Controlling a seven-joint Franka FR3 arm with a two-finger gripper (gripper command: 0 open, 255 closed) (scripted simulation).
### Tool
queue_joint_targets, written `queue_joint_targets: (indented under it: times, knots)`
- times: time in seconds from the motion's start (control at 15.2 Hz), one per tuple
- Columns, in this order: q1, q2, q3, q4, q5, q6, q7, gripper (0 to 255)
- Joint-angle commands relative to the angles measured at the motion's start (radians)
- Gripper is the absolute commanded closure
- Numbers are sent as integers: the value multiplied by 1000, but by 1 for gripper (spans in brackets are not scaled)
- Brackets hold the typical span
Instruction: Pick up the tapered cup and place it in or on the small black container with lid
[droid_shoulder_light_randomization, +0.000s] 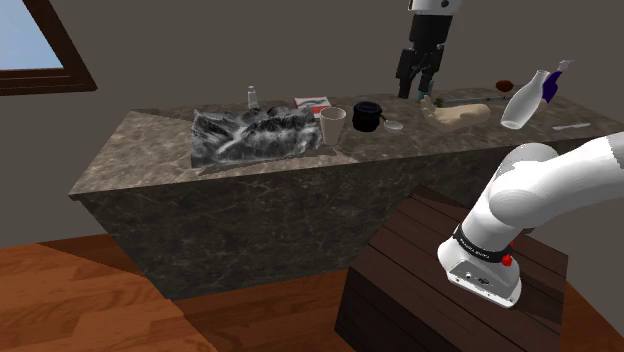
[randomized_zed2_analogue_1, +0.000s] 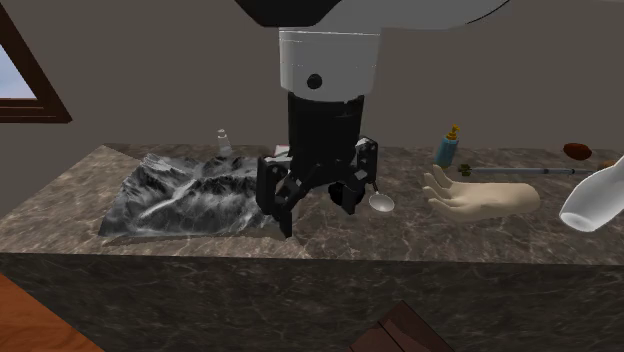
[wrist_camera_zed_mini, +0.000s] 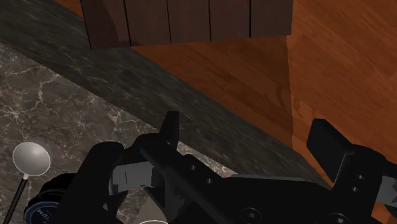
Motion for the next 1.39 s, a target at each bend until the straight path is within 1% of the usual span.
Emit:
queue_joint_targets:
  times: [0.0, 0.33, 0.66, 0.99, 1.32]
  knots:
    - [0, 0, 0, 0, 0, 0, 0, 0]
    - [-5, 123, 10, -22, -41, 165, -20, 0]
    - [-13, 268, 19, -10, -84, 319, -29, 0]
    - [-24, 429, 27, 36, -132, 455, -28, 0]
    - [-35, 601, 32, 117, -187, 567, -17, 0]
